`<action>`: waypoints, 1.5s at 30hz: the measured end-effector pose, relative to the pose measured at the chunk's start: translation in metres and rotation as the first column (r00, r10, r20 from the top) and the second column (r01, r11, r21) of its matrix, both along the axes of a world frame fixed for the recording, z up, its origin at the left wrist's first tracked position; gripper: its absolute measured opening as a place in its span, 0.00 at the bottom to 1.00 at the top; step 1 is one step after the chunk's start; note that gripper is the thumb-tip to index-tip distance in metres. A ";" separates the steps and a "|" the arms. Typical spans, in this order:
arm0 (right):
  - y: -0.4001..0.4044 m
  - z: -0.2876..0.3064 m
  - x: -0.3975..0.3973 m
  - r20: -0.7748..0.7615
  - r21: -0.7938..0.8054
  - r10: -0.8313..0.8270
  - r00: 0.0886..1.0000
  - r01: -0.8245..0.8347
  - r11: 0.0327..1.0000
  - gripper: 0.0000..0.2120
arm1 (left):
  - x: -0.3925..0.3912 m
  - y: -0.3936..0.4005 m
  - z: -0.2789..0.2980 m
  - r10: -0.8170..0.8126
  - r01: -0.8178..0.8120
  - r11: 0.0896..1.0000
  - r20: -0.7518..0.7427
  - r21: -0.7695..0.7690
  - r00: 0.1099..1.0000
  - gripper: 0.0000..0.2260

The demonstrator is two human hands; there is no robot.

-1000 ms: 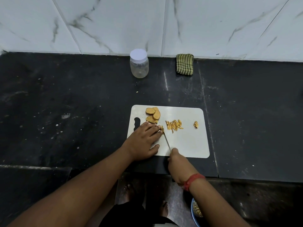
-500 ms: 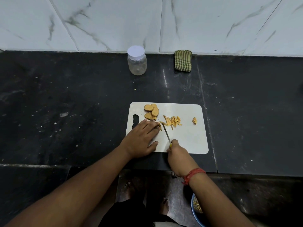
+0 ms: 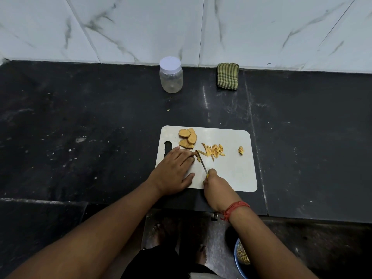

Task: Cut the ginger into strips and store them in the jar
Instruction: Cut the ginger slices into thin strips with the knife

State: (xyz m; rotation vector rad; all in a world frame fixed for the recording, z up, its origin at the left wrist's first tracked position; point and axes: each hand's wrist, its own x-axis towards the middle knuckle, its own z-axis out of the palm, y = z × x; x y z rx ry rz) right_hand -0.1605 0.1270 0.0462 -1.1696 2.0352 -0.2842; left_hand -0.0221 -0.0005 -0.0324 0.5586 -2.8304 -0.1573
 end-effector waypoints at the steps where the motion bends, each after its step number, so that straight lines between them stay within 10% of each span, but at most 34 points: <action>1: -0.001 -0.001 0.000 0.001 0.005 0.002 1.000 -0.002 1.000 0.04 | 0.000 0.000 0.000 0.001 -0.001 1.000 0.000 0.003 1.000 0.23; 17: -0.011 -0.004 -0.012 0.179 0.193 -0.019 0.984 -0.017 0.981 0.03 | -0.001 -0.002 0.002 -0.031 0.031 0.999 0.011 0.020 0.999 0.26; 22: -0.009 -0.005 -0.023 0.568 0.348 -0.424 0.705 0.261 0.901 0.05 | -0.002 -0.002 0.001 -0.029 0.028 0.999 0.006 0.025 1.000 0.26; 27: -0.010 -0.011 -0.006 0.089 0.145 -0.054 0.995 0.041 0.989 0.03 | -0.001 -0.001 0.002 -0.033 0.033 0.999 -0.002 0.013 0.999 0.26; 45: -0.003 -0.003 0.003 0.031 0.019 -0.076 0.997 0.076 0.997 0.03 | -0.001 -0.003 0.001 -0.031 0.031 1.000 0.050 0.003 0.998 0.27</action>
